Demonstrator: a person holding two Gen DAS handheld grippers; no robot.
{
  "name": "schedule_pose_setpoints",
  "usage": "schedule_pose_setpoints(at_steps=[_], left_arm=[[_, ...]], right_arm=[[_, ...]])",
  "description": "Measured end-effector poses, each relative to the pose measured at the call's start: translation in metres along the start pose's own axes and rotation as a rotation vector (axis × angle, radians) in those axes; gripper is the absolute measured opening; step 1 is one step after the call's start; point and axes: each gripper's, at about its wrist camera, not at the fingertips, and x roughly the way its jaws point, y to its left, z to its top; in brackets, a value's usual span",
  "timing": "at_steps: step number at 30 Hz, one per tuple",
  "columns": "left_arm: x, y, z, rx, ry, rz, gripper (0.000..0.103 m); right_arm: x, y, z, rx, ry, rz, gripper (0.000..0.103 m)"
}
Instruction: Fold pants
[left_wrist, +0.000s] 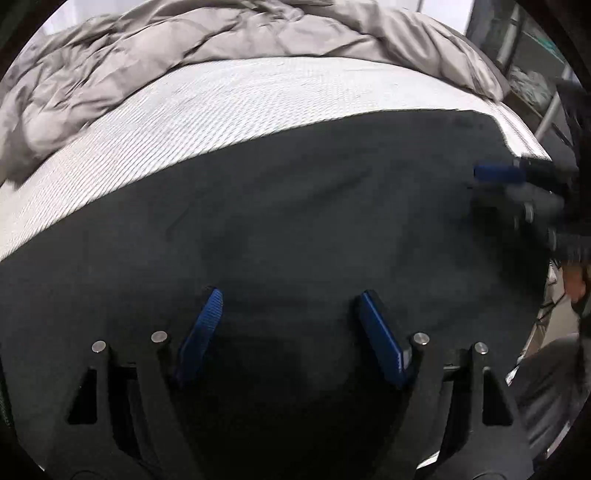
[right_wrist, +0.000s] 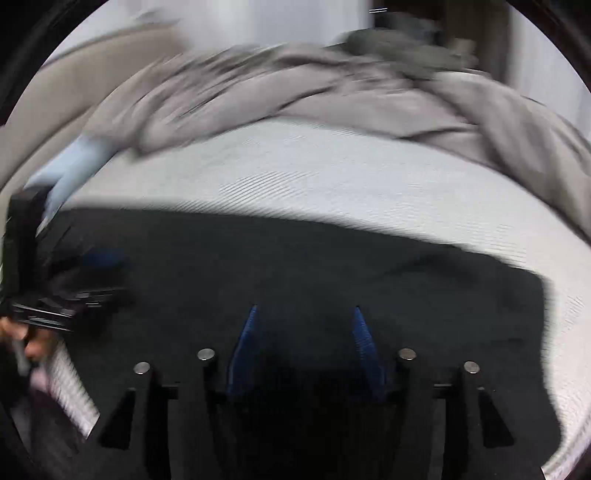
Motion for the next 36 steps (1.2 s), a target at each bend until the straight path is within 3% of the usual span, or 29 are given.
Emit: schedule_pose_setpoints(at_steps=[2,3,6,7,9,10,12,14,16,18,21,25,27,29,30,33,36], left_arm=[[-0.013,0.019,-0.012,-0.047,-0.01,0.001,0.075],[-0.024,0.033,-0.024,-0.067,-0.019,0.013,0.075],[-0.052,0.073,-0.058,-0.1,-0.048,0.103,0.08],[-0.059,0.094,-0.073,-0.13,-0.052,0.148,0.081],[-0.07,0.116,-0.088,-0.178,-0.073,0.137,0.081],[-0.076,0.122,-0.091,-0.198,-0.085,0.135,0.081],[-0.09,0.128,-0.092,-0.239,-0.108,0.148,0.08],[-0.103,0.121,-0.083,-0.243,-0.169,0.093,0.08],[-0.101,0.109,-0.061,-0.193,-0.189,0.072,0.081],[-0.075,0.098,-0.033,-0.116,-0.132,0.071,0.082],[-0.028,0.097,-0.018,-0.086,0.023,0.108,0.078],[-0.038,0.127,-0.032,-0.122,0.003,0.125,0.078],[-0.052,0.155,-0.046,-0.195,-0.017,0.167,0.078],[-0.06,0.171,-0.052,-0.246,-0.034,0.192,0.077],[-0.067,0.174,-0.051,-0.265,-0.038,0.21,0.076],[-0.079,0.169,-0.034,-0.264,-0.098,0.15,0.076],[-0.057,0.142,0.006,-0.168,-0.086,0.089,0.078]], right_arm=[[0.02,0.031,-0.009,-0.085,0.044,0.015,0.067],[0.03,0.042,-0.016,-0.137,0.072,-0.019,0.068],[0.018,0.024,-0.035,-0.107,0.049,-0.1,0.08],[0.01,0.006,-0.041,-0.054,0.051,-0.179,0.087],[0.001,-0.024,-0.055,0.009,0.053,-0.35,0.096],[-0.002,-0.034,-0.06,0.045,0.052,-0.377,0.097],[-0.012,-0.044,-0.062,0.128,0.038,-0.368,0.097],[-0.02,-0.032,-0.056,0.131,0.005,-0.366,0.098],[-0.025,0.0,-0.046,0.087,-0.044,-0.236,0.098],[-0.013,0.045,-0.024,0.007,-0.05,-0.085,0.098],[0.026,0.099,0.003,-0.122,-0.001,0.028,0.098],[0.07,0.11,0.006,-0.237,0.074,-0.05,0.098],[0.066,0.077,0.007,-0.133,0.087,-0.099,0.098],[0.06,0.034,0.006,-0.04,0.081,-0.293,0.099],[0.059,0.021,0.007,0.011,0.09,-0.308,0.099],[0.05,0.014,0.014,0.095,0.072,-0.251,0.095],[0.05,0.062,0.031,-0.036,0.019,-0.076,0.095]])
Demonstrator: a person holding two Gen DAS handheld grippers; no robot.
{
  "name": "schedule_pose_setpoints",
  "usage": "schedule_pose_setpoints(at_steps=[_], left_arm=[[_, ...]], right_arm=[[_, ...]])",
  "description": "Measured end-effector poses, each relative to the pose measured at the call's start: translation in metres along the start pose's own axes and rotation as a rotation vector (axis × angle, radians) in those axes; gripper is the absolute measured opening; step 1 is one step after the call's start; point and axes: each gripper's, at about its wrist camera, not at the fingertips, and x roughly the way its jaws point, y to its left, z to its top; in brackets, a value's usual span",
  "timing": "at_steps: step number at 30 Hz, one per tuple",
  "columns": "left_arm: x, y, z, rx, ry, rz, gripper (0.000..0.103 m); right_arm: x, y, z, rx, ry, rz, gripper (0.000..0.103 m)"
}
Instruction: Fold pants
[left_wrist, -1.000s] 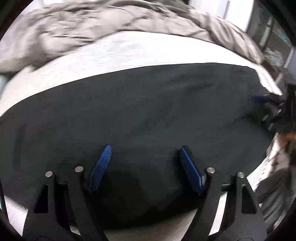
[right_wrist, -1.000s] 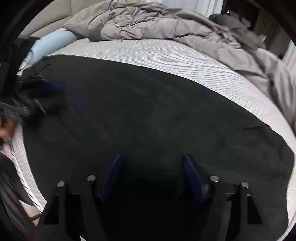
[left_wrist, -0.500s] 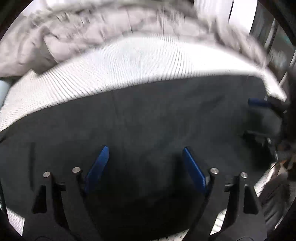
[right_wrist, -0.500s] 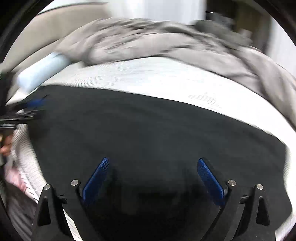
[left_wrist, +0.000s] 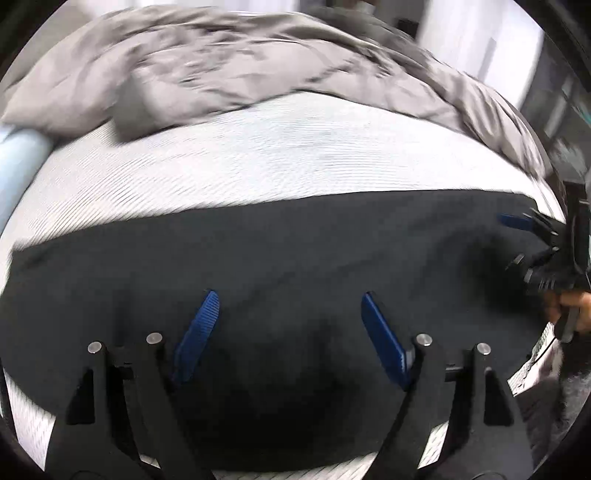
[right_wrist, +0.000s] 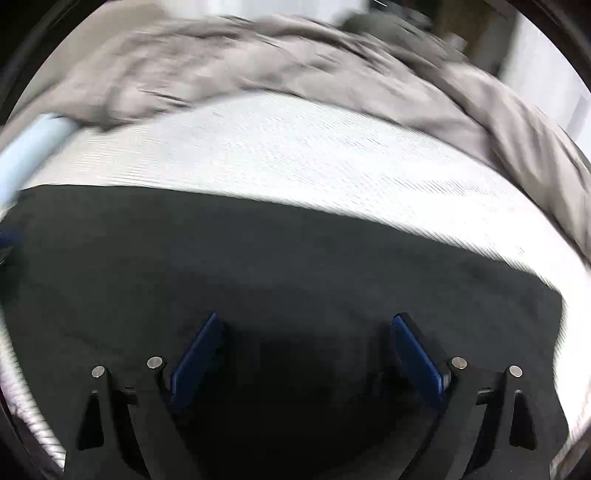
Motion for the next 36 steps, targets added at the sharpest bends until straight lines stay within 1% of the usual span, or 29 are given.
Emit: schedule_pose_setpoints(at_steps=[2,3,4,5,6,7,8,9,11,12,14,15,16,17,18,19,20,21,22,24,26,27,28,29,31,32,33,34,36], left_arm=[[0.028,-0.018,0.014,0.055,0.066,-0.036,0.078],[0.05,-0.023,0.02,0.079,0.12,-0.033,0.077],[0.06,-0.024,0.02,0.083,0.147,-0.005,0.077],[0.068,-0.019,0.019,0.083,0.16,0.016,0.077],[0.068,-0.011,0.017,0.076,0.144,0.001,0.077],[0.062,-0.001,0.015,0.067,0.131,-0.018,0.077],[0.056,0.009,0.013,0.057,0.126,-0.009,0.077],[0.049,0.023,0.011,0.038,0.117,0.023,0.077],[0.038,0.05,0.009,-0.047,0.096,0.05,0.075],[0.035,0.057,0.011,-0.076,0.087,0.037,0.072],[0.026,0.059,0.019,-0.123,0.061,0.047,0.072],[0.026,0.055,0.028,-0.12,0.035,0.057,0.072],[0.029,0.044,0.037,-0.1,0.016,0.046,0.072],[0.031,0.032,0.04,-0.084,0.016,0.03,0.072],[0.044,0.02,0.045,-0.069,0.036,0.011,0.072],[0.056,0.013,0.048,-0.068,0.062,0.006,0.072],[0.068,0.007,0.049,-0.067,0.1,0.018,0.072],[0.076,0.002,0.046,-0.043,0.133,0.059,0.072],[0.077,0.003,0.045,-0.027,0.126,0.07,0.071],[0.066,0.018,0.042,-0.04,0.11,0.081,0.069],[0.051,0.051,0.033,-0.075,0.084,0.139,0.068],[0.045,0.066,0.029,-0.092,0.076,0.159,0.065],[0.038,0.084,0.023,-0.111,0.068,0.183,0.065],[0.027,0.107,0.017,-0.149,0.054,0.228,0.065],[0.007,0.143,0.007,-0.248,0.025,0.325,0.065],[0.0,0.155,0.001,-0.281,0.012,0.298,0.069],[-0.015,0.167,-0.01,-0.32,-0.019,0.186,0.068],[-0.025,0.168,-0.015,-0.321,-0.031,0.152,0.068],[-0.044,0.157,-0.027,-0.265,-0.055,0.158,0.068]], right_arm=[[0.011,0.036,0.013,-0.087,0.002,0.101,0.095],[0.022,0.054,0.019,-0.121,0.016,0.151,0.095],[0.035,0.068,0.024,-0.154,0.037,0.18,0.095],[0.046,0.075,0.028,-0.177,0.054,0.167,0.095],[0.057,0.08,0.031,-0.205,0.081,0.113,0.095],[0.064,0.074,0.03,-0.212,0.088,0.058,0.095],[0.065,0.057,0.029,-0.176,0.083,0.033,0.096],[0.066,0.029,0.026,-0.143,0.09,0.0,0.096],[0.063,-0.007,0.028,-0.047,0.103,-0.138,0.099],[0.063,-0.024,0.027,0.013,0.113,-0.174,0.099],[0.058,-0.039,0.028,0.098,0.108,-0.148,0.098],[0.054,-0.032,0.032,0.1,0.098,-0.154,0.096],[0.048,-0.019,0.036,0.075,0.066,-0.141,0.093],[0.047,-0.003,0.047,0.042,0.031,-0.109,0.093],[0.039,0.009,0.043,0.018,0.009,-0.086,0.093],[0.041,0.034,0.049,-0.021,-0.019,-0.049,0.093],[0.045,0.047,0.051,-0.036,-0.023,-0.02,0.093],[0.056,0.063,0.054,-0.048,-0.005,0.019,0.093],[0.061,0.067,0.05,-0.057,0.019,0.025,0.093],[0.079,0.067,0.046,-0.101,0.064,-0.044,0.093],[0.078,0.042,0.041,-0.03,0.066,-0.063,0.093],[0.076,0.026,0.037,-0.004,0.071,-0.092,0.093],[0.073,0.014,0.033,0.016,0.071,-0.146,0.093],[0.07,0.002,0.026,0.041,0.079,-0.177,0.093],[0.063,-0.02,0.015,0.094,0.083,-0.181,0.093],[0.06,-0.028,0.014,0.108,0.083,-0.191,0.093],[0.058,-0.034,0.011,0.112,0.081,-0.19,0.093],[0.056,-0.037,0.012,0.115,0.075,-0.179,0.093],[0.05,-0.04,0.011,0.105,0.062,-0.178,0.093]])
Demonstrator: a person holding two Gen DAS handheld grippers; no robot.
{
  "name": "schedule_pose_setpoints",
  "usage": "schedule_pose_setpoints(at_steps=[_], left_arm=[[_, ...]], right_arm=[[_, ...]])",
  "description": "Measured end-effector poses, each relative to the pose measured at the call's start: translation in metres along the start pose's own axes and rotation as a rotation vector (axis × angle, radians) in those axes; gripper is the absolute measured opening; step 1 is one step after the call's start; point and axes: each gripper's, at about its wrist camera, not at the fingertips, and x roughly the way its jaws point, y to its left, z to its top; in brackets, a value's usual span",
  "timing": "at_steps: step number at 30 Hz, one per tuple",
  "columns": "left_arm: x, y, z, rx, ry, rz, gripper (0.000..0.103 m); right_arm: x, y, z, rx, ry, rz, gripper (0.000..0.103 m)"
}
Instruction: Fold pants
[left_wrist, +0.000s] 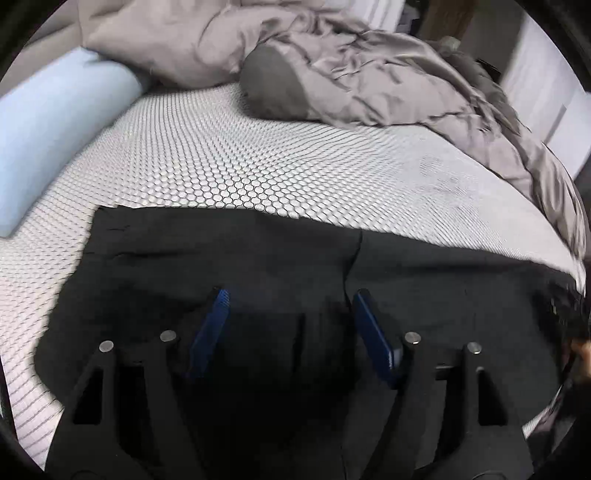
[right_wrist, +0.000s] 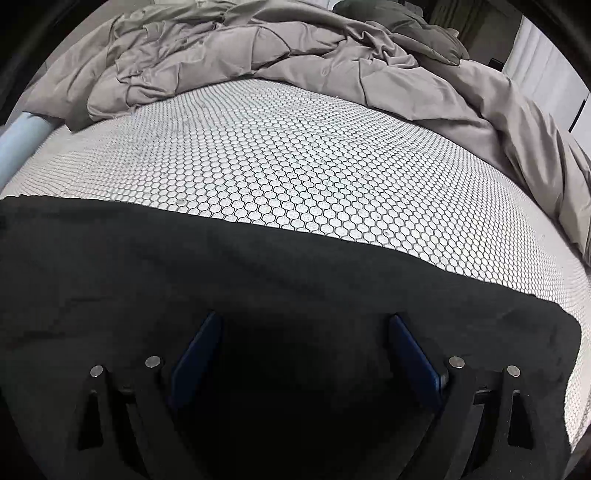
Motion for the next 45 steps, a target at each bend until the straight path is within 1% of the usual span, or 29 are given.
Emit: schedule_pose_setpoints(at_steps=[2,3,5,6,7,8,10,11,12,13,14,15,17,19,21,23,24,25,26,28,29,30,33,35,37,40,41,43,45], left_arm=[[-0.016,-0.01,-0.012,0.067,-0.012,-0.001,0.068],[-0.024,-0.012,-0.018,0.082,-0.019,0.001,0.068],[-0.037,-0.005,-0.027,0.058,-0.032,-0.028,0.068],[-0.041,0.004,-0.029,0.014,-0.035,-0.08,0.068],[-0.04,0.008,-0.028,-0.014,-0.04,-0.096,0.068],[-0.037,0.015,-0.027,-0.04,-0.044,-0.074,0.068],[-0.015,0.027,-0.02,-0.03,-0.008,0.016,0.066],[0.001,0.033,-0.02,-0.025,0.036,0.064,0.056],[0.008,0.04,-0.025,-0.03,0.061,0.085,0.044],[0.009,0.046,-0.027,-0.045,0.055,0.077,0.041],[0.005,0.056,-0.028,-0.077,0.039,0.065,0.028],[0.003,0.062,-0.025,-0.092,0.038,0.09,0.011],[-0.005,0.072,-0.026,-0.11,0.021,0.171,0.004],[-0.019,0.079,-0.032,-0.141,0.019,0.159,0.004],[-0.041,0.068,-0.042,-0.101,-0.005,0.157,0.005],[-0.059,0.05,-0.052,-0.047,-0.039,0.053,0.008],[-0.062,0.036,-0.059,-0.003,-0.036,-0.012,0.016],[-0.06,0.029,-0.063,0.022,-0.025,-0.032,0.021],[-0.054,0.024,-0.068,0.042,-0.005,-0.034,0.028],[-0.034,0.027,-0.076,0.047,0.059,0.027,0.027],[-0.032,0.039,-0.079,0.01,0.055,0.022,0.027],[-0.034,0.046,-0.078,-0.017,0.041,0.012,0.026],[-0.049,0.075,-0.076,-0.096,0.004,0.095,0.021],[-0.058,0.076,-0.069,-0.111,-0.011,0.067,0.021],[-0.053,0.063,-0.052,-0.044,-0.025,0.051,0.022],[-0.02,0.039,-0.018,0.024,0.032,-0.028,0.024],[-0.003,0.035,-0.008,0.033,0.067,-0.031,0.024],[0.034,0.037,0.012,0.071,0.122,0.036,0.024],[0.043,0.06,0.024,0.008,0.116,0.032,0.023]], right_arm=[[-0.01,0.008,0.0,-0.025,-0.021,0.024,0.093],[-0.016,0.014,-0.003,-0.07,-0.07,0.054,0.093],[-0.027,0.03,-0.006,-0.121,-0.095,0.1,0.093],[-0.038,0.038,-0.013,-0.143,-0.103,0.106,0.093],[-0.039,0.046,-0.014,-0.17,-0.107,0.116,0.093],[-0.039,0.051,-0.016,-0.183,-0.104,0.125,0.093],[-0.032,0.057,-0.017,-0.203,-0.083,0.124,0.093],[-0.027,0.059,-0.018,-0.214,-0.069,0.117,0.093],[-0.026,0.064,-0.021,-0.221,-0.058,0.112,0.093],[-0.023,0.064,-0.023,-0.228,-0.046,0.105,0.093],[-0.022,0.062,-0.023,-0.23,-0.041,0.1,0.093],[-0.024,0.062,-0.025,-0.229,-0.038,0.094,0.093],[-0.021,0.05,-0.027,-0.209,-0.034,0.05,0.093],[-0.019,0.034,-0.029,-0.171,-0.031,0.021,0.094],[-0.023,0.023,-0.032,-0.139,-0.028,0.029,0.094],[-0.035,0.022,-0.036,-0.138,-0.045,0.066,0.094],[-0.041,0.026,-0.038,-0.146,-0.055,0.09,0.094],[-0.052,0.034,-0.04,-0.161,-0.076,0.136,0.094],[-0.057,0.041,-0.042,-0.175,-0.089,0.167,0.094],[-0.067,0.059,-0.049,-0.231,-0.098,0.228,0.094],[-0.067,0.067,-0.055,-0.268,-0.092,0.222,0.094],[-0.063,0.072,-0.063,-0.315,-0.076,0.184,0.094],[-0.054,0.05,-0.078,-0.308,-0.051,0.088,0.094],[-0.054,0.017,-0.084,-0.221,-0.043,0.039,0.094],[-0.055,-0.014,-0.091,-0.154,-0.047,0.003,0.094],[-0.062,-0.032,-0.095,-0.1,-0.071,0.038,0.094],[-0.064,-0.032,-0.094,-0.099,-0.077,0.044,0.094],[-0.067,-0.026,-0.093,-0.123,-0.096,0.049,0.094],[-0.065,-0.021,-0.093,-0.151,-0.097,0.051,0.094]])
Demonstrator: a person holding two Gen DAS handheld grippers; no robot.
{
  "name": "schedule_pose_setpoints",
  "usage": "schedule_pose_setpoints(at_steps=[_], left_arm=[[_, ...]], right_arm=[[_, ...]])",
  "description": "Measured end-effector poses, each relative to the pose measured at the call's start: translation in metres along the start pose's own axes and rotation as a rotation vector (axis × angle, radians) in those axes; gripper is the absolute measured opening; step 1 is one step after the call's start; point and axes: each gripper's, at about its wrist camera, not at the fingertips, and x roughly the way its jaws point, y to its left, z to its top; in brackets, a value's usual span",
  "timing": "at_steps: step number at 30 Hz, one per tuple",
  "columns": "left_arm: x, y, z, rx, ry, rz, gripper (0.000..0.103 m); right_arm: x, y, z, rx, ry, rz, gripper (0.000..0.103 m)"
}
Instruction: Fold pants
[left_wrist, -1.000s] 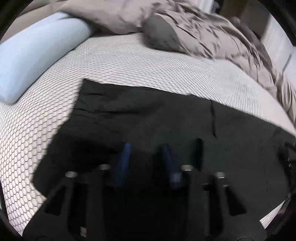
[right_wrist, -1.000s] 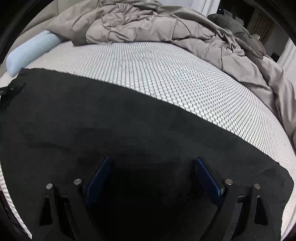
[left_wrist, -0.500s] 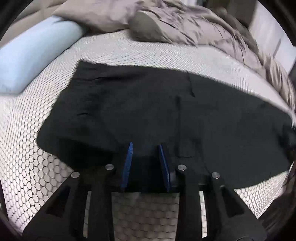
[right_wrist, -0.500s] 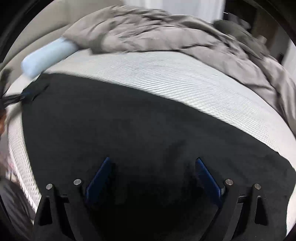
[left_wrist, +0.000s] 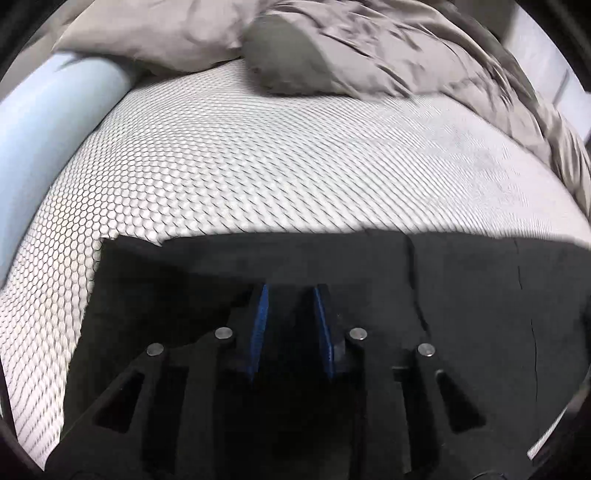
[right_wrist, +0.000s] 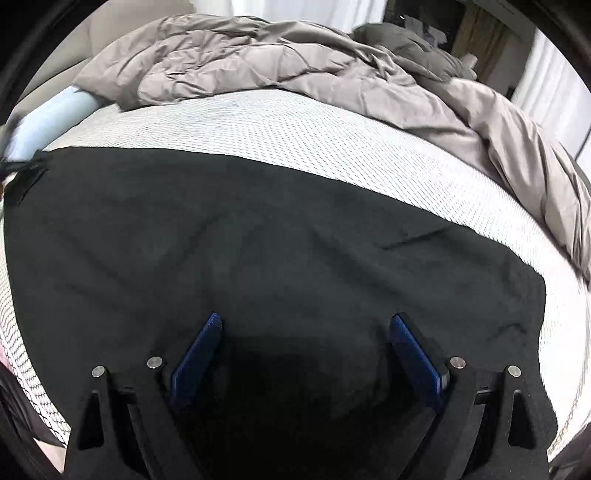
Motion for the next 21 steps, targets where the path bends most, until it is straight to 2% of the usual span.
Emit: schedule_pose_setpoints(at_steps=[1,3,5,8,10,12,14,17,19,21], left_arm=[[-0.001,0.008,0.001,-0.034,-0.004,0.011,0.023],[-0.014,0.029,-0.003,-0.078,-0.021,0.083,0.022],[-0.039,0.037,-0.016,-0.118,-0.044,0.064,0.022],[-0.078,0.018,-0.038,-0.087,-0.116,0.082,0.026],[-0.103,-0.014,-0.059,-0.037,-0.155,0.033,0.035],[-0.121,-0.057,-0.078,0.001,-0.196,-0.028,0.06],[-0.129,-0.104,-0.094,0.056,-0.228,-0.119,0.07],[-0.144,-0.167,-0.12,0.129,-0.242,-0.243,0.074],[-0.143,-0.208,-0.138,0.181,-0.236,-0.308,0.077],[-0.134,-0.249,-0.15,0.236,-0.219,-0.351,0.079]], right_arm=[[0.001,0.003,-0.001,-0.02,0.002,-0.007,0.094],[0.003,-0.002,-0.006,-0.039,0.009,-0.023,0.094],[-0.004,-0.009,-0.013,-0.005,0.011,-0.016,0.094],[-0.018,-0.02,-0.02,0.049,0.001,0.004,0.094],[-0.033,-0.015,-0.021,0.062,-0.043,0.071,0.094],[-0.044,0.002,-0.019,0.037,-0.076,0.146,0.094],[-0.047,0.024,-0.023,-0.046,-0.084,0.173,0.094],[-0.038,0.031,-0.042,-0.112,-0.026,0.096,0.094],[-0.041,0.003,-0.057,-0.033,-0.014,0.094,0.094],[-0.049,-0.032,-0.074,0.045,-0.013,0.022,0.094]])
